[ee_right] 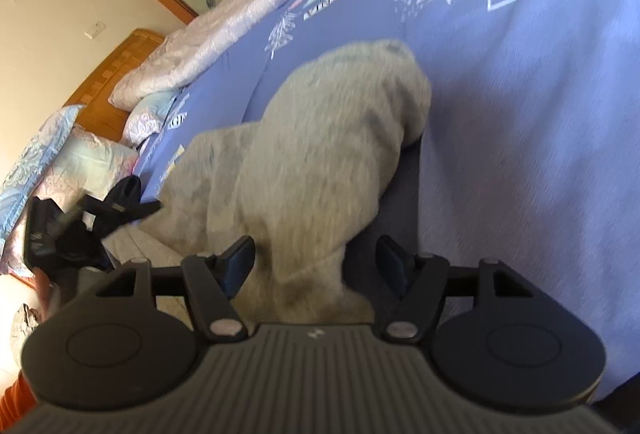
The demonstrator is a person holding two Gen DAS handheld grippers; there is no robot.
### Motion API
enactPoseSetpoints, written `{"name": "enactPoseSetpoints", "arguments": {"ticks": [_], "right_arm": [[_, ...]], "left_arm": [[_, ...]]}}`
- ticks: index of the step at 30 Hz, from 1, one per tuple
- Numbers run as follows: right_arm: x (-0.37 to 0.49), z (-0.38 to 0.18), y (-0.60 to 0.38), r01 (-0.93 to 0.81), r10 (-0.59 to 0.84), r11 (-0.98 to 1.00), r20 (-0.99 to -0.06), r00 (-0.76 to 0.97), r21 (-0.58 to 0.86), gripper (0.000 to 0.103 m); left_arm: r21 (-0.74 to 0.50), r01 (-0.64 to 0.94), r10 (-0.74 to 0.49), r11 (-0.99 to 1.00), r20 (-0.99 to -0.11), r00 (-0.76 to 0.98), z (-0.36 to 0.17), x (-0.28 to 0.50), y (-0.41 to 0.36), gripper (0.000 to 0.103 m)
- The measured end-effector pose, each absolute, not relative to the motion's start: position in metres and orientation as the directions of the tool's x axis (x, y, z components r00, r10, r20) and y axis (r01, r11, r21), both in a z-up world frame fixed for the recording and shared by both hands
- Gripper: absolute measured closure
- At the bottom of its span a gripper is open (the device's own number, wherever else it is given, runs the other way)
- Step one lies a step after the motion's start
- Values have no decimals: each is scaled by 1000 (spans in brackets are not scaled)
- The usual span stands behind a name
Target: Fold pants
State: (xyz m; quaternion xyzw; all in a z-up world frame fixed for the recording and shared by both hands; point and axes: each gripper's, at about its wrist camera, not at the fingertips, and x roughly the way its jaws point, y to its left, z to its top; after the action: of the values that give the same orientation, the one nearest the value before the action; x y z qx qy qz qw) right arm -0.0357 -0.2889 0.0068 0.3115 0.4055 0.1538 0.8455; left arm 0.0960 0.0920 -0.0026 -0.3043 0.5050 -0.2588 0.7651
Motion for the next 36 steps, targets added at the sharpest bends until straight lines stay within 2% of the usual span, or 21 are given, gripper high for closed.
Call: {"name": "enactPoseSetpoints", "arguments": {"ticks": [4, 6, 9, 10, 13, 15, 17, 19, 20, 23, 26, 29, 31, 34, 36], "right_arm": [[-34, 8, -277, -42, 524, 770, -594, 611, 637, 34], [-34, 10, -273, -58, 523, 779, -597, 608, 624, 34], [-34, 11, -272, -67, 517, 788, -600, 611, 611, 34], [-34, 10, -272, -63, 515, 788, -600, 612, 613, 34], [-35, 11, -277, -50, 503, 790, -599, 623, 611, 34], [-36, 10, -281, -38, 492, 791, -599, 632, 610, 33], [-33, 7, -283, -26, 492, 787, -603, 628, 616, 33], [-27, 4, -281, -30, 521, 769, -598, 609, 638, 35], [-24, 3, -277, -42, 537, 763, -597, 596, 645, 50], [-22, 15, -260, -83, 504, 809, -614, 608, 582, 79], [-21, 39, -253, -142, 475, 838, -576, 666, 526, 81], [-9, 71, -256, -213, 470, 846, -493, 732, 489, 82], [10, 93, -256, -260, 465, 856, -447, 764, 446, 82], [48, 119, -255, -305, 460, 867, -398, 794, 394, 82], [78, 134, -250, -325, 441, 883, -365, 820, 338, 82]], "left_arm": [[-674, 175, -685, 717, -636, 356, 14, 82, 69, 0], [-610, 226, -647, 759, -672, 361, 23, 79, 55, 0], [-357, 268, -436, 895, -828, 352, 15, 81, 27, 0], [-307, 273, -389, 912, -860, 331, 7, 83, 22, 0], [-334, 273, -415, 902, -845, 336, 6, 81, 29, 1], [-364, 257, -437, 895, -832, 341, 7, 78, 36, 10], [-396, 253, -465, 883, -817, 341, 12, 74, 39, 38], [-406, 263, -480, 875, -798, 365, 25, 66, 36, 52], [-401, 271, -480, 875, -791, 379, 29, 64, 36, 57], [-446, 269, -521, 854, -746, 416, 46, 59, 38, 63], [-497, 279, -568, 821, -676, 469, 69, 62, 52, 64], [-485, 318, -577, 814, -615, 537, 100, 78, 60, 70], [-482, 335, -582, 810, -589, 560, 119, 100, 58, 70], [-420, 361, -551, 832, -562, 616, 146, 137, 50, 70], [-382, 380, -537, 843, -545, 644, 160, 170, 42, 75]]}}
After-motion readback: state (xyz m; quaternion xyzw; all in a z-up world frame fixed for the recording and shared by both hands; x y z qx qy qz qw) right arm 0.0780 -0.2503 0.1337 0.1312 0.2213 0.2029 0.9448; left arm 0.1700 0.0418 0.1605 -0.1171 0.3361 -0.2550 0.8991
